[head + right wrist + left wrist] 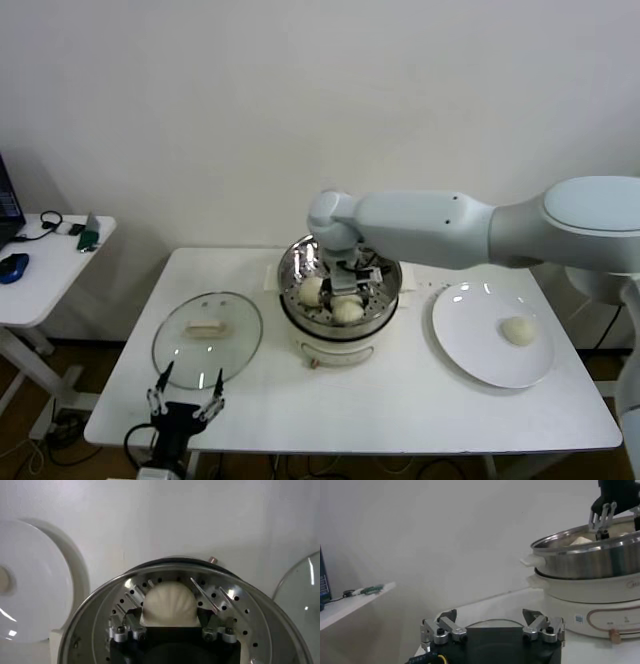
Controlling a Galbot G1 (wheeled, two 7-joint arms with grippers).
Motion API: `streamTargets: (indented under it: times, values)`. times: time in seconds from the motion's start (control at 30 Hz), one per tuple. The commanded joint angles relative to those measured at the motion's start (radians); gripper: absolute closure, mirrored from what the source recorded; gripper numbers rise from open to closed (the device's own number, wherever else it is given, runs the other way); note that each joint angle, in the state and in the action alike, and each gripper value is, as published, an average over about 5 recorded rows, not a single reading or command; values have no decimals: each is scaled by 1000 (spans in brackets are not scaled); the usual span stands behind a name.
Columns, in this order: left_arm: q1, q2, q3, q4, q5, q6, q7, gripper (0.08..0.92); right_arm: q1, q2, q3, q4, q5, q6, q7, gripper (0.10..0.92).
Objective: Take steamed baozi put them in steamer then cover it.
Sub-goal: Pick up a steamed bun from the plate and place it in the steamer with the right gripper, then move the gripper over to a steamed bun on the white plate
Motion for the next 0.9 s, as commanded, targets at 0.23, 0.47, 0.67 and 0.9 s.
streamTargets:
  times: [0.23,0.47,0.67,0.9]
  values:
    - [0,-2,1,1,0,-2,-2,177,61,-46,11,17,9,14,17,203]
    - [-3,0,5,-1,0,-2,-2,177,175,-199,-21,-19,146,-64,41,203]
    - [-2,2,10,-2,0,-5,-2,177,244,-391,-163,-32,327,-312,92,203]
    - [-5,11,17,1,0,-6,-1,177,195,-594,-181,-64,384,-513,92,203]
